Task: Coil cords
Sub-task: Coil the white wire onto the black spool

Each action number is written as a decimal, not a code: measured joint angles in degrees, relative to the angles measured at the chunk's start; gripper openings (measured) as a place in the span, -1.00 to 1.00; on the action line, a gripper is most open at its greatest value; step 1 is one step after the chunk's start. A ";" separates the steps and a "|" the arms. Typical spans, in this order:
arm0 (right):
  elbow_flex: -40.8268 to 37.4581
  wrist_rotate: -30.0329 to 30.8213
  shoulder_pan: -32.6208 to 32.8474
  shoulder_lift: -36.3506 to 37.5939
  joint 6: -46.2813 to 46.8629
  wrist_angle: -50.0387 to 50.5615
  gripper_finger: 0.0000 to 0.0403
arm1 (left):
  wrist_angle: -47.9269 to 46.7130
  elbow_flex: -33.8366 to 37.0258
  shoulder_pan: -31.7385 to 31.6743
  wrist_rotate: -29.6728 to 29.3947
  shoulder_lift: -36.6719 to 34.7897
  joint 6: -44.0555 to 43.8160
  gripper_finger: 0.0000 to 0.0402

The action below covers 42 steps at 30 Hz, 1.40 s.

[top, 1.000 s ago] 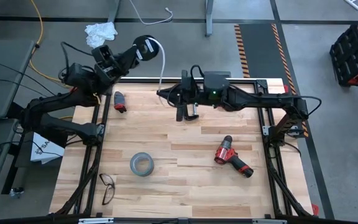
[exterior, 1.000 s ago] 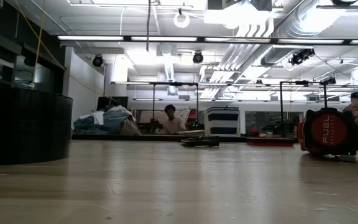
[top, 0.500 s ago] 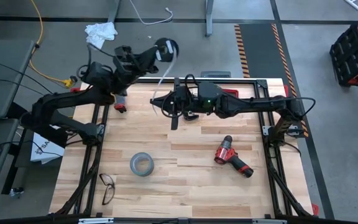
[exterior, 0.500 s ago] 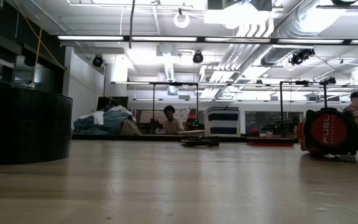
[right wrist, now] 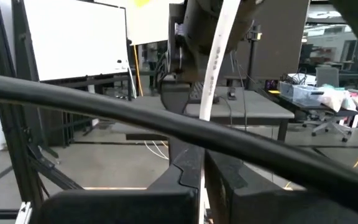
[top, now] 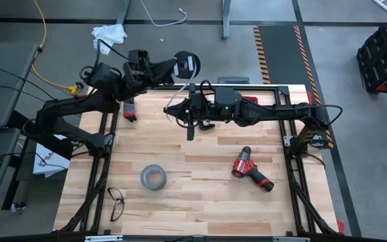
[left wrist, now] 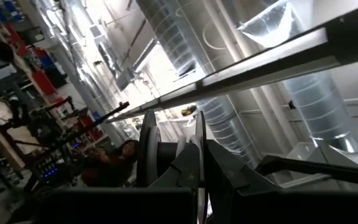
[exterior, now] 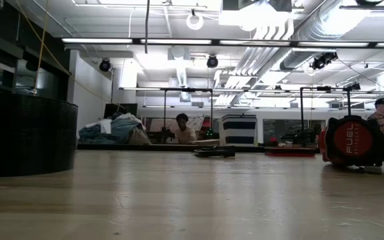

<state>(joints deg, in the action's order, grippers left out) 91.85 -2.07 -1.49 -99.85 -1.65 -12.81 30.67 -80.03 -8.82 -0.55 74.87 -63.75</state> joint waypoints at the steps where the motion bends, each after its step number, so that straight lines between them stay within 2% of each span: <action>1: 0.00 0.00 0.04 0.00 -0.40 0.08 -1.00 | -0.13 0.00 0.02 0.28 -0.33 0.38 -0.98; 22: 0.00 -0.13 -0.40 0.76 -3.91 1.65 -1.00 | -9.90 -0.04 -1.14 1.86 -3.32 7.36 -0.98; 30: 0.00 -0.15 -1.14 0.76 -4.98 1.69 -1.00 | -12.98 -0.01 -4.03 1.56 -5.62 7.48 -0.98; 42: 0.00 0.42 -1.65 0.76 -9.55 -0.93 -1.00 | -15.86 0.00 -3.72 -1.47 -5.49 3.13 -0.98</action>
<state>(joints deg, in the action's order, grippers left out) 91.85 -1.65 -3.14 -99.09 -11.20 -13.74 14.81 -80.03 -12.54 -2.02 69.38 -60.62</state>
